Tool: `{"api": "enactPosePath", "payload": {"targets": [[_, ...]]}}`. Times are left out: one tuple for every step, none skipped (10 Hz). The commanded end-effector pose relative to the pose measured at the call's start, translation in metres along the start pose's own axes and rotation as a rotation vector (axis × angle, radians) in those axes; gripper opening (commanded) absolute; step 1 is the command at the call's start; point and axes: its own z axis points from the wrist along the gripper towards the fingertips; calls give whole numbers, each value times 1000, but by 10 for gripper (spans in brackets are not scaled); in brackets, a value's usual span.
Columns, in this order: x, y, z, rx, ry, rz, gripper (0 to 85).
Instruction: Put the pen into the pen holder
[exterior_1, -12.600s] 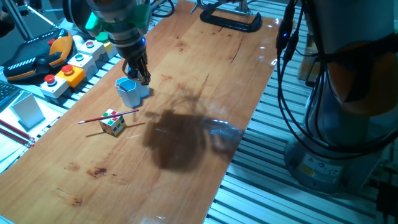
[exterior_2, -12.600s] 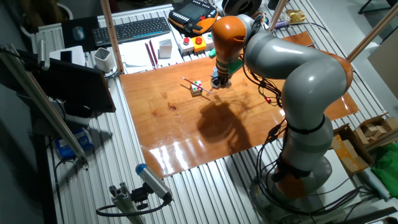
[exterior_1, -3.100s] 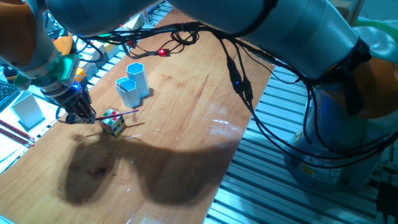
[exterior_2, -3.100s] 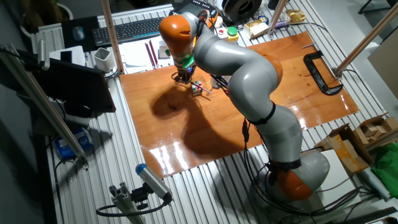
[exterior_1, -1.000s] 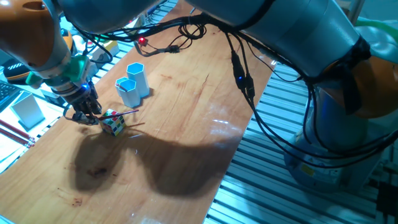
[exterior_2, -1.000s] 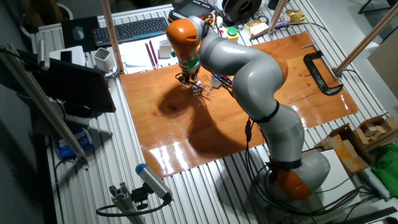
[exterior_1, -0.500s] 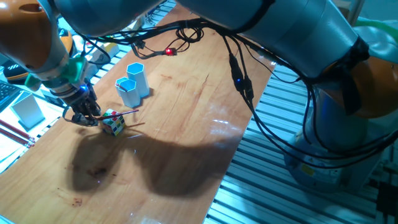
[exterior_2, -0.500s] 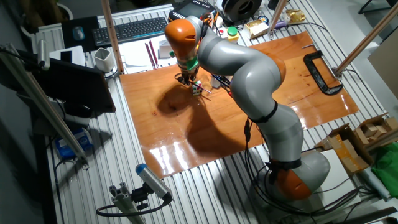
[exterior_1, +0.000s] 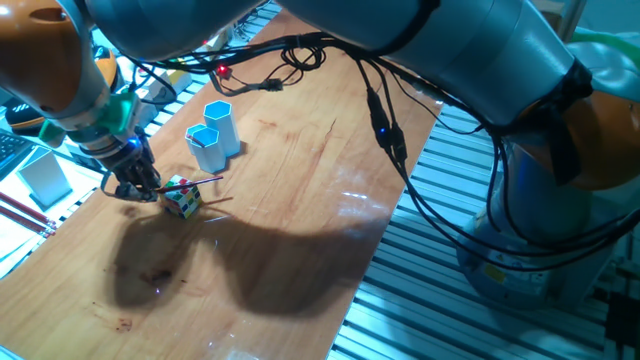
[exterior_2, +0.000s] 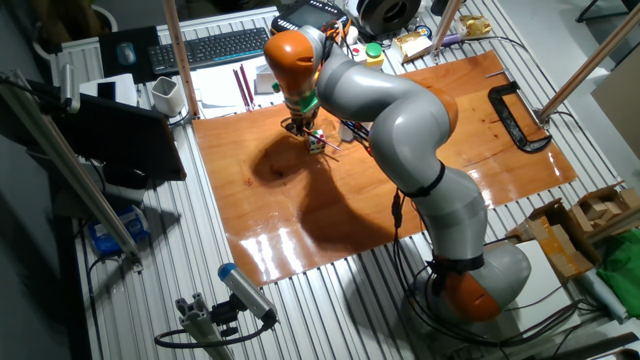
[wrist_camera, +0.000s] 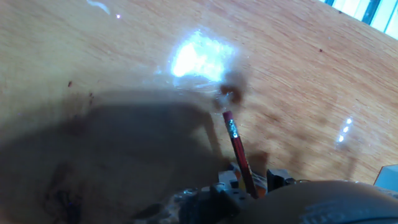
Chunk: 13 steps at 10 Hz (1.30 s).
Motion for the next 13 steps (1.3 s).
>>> {"api": "enactPosePath", "payload": {"targets": [[-1, 0, 0, 2, -1, 0, 233], [-2, 1, 1, 3, -2, 0, 230], [-2, 1, 2, 5, -3, 0, 223], [-2, 1, 1, 6, -4, 0, 187], [-3, 1, -2, 3, 1, 0, 80], [-3, 1, -8, 3, 5, 0, 7], [-3, 0, -14, 5, 8, 0, 7], [-2, 0, -20, 7, 10, 0, 7], [2, -1, -28, 9, 3, 0, 7], [9, -1, -40, 8, -16, 0, 7], [15, -1, -49, -4, -41, 0, 7], [20, -1, -56, -6, -57, 0, 7], [25, -2, -62, -12, -67, 0, 7]]}}
